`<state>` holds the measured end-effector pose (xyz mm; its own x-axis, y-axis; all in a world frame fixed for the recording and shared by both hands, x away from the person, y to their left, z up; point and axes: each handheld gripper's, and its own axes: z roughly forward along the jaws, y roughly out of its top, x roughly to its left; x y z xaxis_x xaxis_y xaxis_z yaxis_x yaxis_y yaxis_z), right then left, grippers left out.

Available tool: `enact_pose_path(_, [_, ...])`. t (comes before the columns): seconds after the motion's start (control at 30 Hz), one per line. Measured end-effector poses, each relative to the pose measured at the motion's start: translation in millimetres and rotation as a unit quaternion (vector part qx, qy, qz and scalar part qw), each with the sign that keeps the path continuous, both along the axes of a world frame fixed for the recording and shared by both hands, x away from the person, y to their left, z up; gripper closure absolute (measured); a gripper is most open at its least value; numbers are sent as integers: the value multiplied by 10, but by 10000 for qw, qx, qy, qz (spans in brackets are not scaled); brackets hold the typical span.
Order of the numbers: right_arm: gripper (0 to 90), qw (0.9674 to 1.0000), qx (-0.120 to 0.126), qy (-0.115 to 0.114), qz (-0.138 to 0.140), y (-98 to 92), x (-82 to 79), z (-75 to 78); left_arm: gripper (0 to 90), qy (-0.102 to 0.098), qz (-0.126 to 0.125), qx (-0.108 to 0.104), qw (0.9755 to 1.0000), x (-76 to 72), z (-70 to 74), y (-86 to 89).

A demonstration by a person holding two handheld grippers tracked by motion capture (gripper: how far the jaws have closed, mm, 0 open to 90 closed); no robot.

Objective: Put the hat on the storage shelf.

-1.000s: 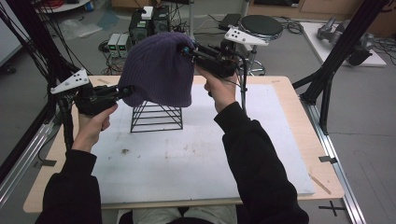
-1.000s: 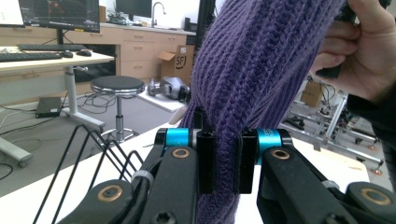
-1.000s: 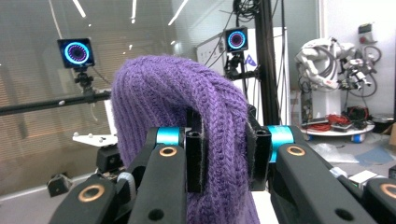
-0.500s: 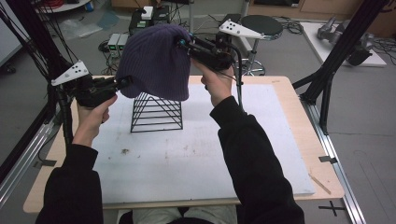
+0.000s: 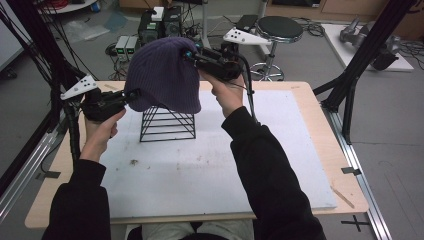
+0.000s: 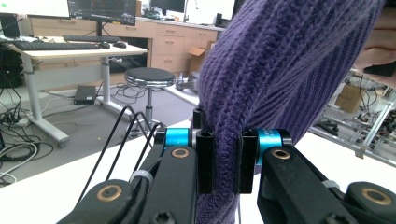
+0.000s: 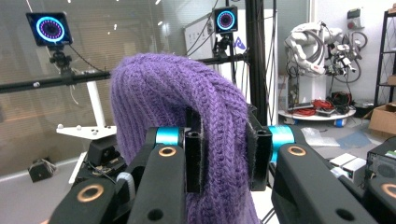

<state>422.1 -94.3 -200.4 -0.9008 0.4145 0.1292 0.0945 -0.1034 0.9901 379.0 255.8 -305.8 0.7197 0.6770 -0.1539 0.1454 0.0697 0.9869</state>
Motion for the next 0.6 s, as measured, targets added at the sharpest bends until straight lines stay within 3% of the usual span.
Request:
enact_pose_path(0.27, [745, 9998, -181, 67, -28, 63, 15, -43, 828, 87, -33, 20, 10000, -7, -127, 12])
enact_pose_path(0.43, [744, 9989, -438, 120, -90, 105, 25, -106, 828, 179, -25, -22, 9998, 4, -259, 17])
enact_pose_path(0.6, [744, 9982, -511, 274, -150, 81, 74, -274, 825, 299, -18, 35, 9995, 20, -377, 32])
